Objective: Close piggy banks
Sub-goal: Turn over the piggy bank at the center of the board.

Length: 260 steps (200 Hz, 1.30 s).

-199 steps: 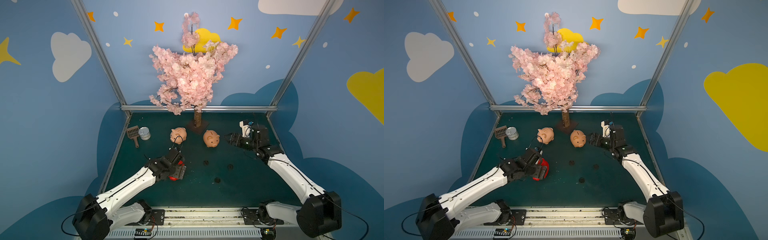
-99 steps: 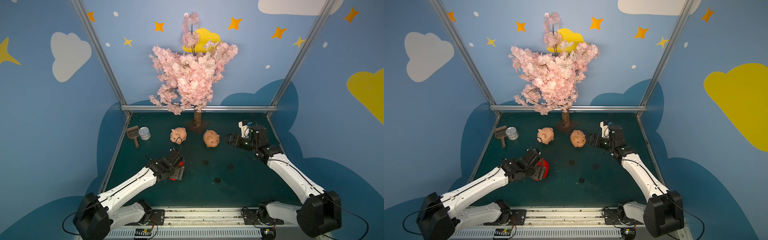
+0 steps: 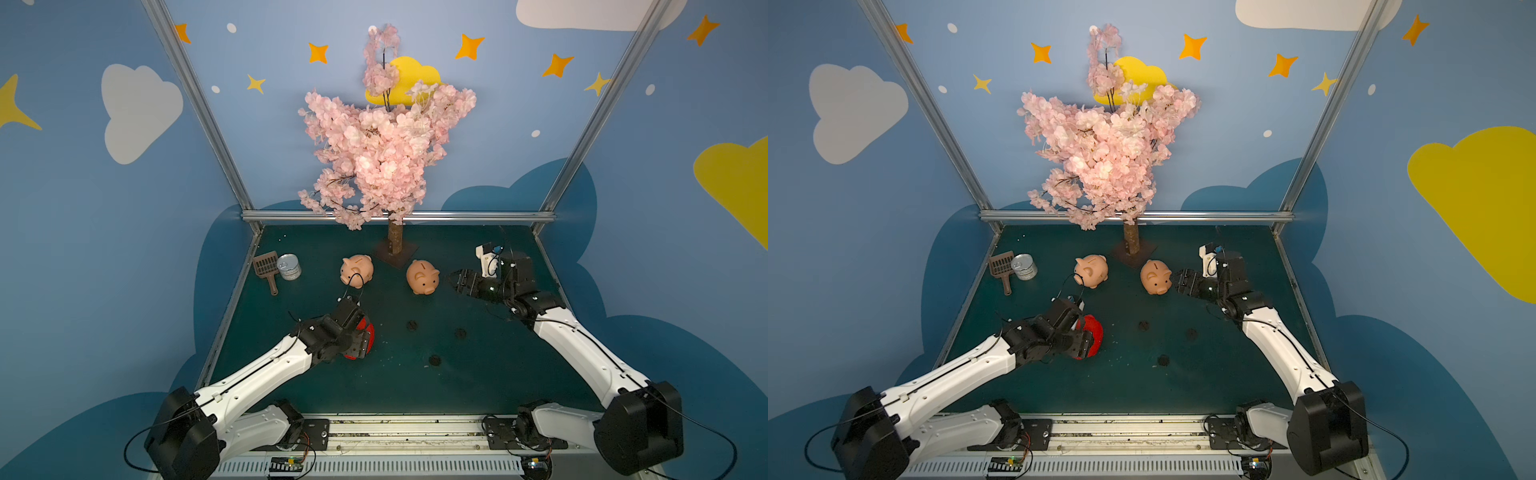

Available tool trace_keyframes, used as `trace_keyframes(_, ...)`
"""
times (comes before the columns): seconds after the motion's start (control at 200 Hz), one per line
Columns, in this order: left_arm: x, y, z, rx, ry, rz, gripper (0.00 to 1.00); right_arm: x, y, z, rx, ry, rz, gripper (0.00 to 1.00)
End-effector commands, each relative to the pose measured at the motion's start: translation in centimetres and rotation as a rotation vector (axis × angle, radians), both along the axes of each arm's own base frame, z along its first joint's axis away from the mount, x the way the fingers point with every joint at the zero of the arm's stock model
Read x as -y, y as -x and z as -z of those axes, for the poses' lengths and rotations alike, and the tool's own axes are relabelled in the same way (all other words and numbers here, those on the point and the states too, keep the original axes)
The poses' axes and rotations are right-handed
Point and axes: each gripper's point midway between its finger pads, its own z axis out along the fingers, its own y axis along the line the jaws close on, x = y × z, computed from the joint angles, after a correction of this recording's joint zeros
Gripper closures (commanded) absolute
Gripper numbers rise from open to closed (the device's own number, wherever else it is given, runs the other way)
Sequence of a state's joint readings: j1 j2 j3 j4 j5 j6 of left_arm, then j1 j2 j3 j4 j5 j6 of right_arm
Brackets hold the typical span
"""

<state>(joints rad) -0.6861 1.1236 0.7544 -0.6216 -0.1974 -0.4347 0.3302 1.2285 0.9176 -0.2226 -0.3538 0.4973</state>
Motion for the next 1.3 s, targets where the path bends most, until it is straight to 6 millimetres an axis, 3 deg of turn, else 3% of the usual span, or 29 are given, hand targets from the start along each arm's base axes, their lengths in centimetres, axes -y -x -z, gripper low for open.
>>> trace_keyframes(0.0, 1.7, -0.3, -0.7, -0.003, 0.115, 0.021, 0.29, 0.6, 1.3, 0.5, -0.009, 0.036, -0.001, 0.10)
trace_keyframes(0.556, 4.0, -1.7, -2.8, -0.067, 0.501, 0.051, 0.30, 2.0, 3.9, 1.6, -0.043, 0.101, 0.002, 0.10)
trace_keyframes(1.021, 2.5, -2.5, -1.4, -0.143, 0.632, -0.036, 0.30, 2.3, 4.6, 2.9, -0.099, 0.135, 0.006, 0.10)
trace_keyframes(1.296, 1.3, -2.7, -0.2, -0.156, 0.624, -0.093, 0.19, 2.8, 4.7, 4.1, -0.138, 0.177, 0.022, 0.10)
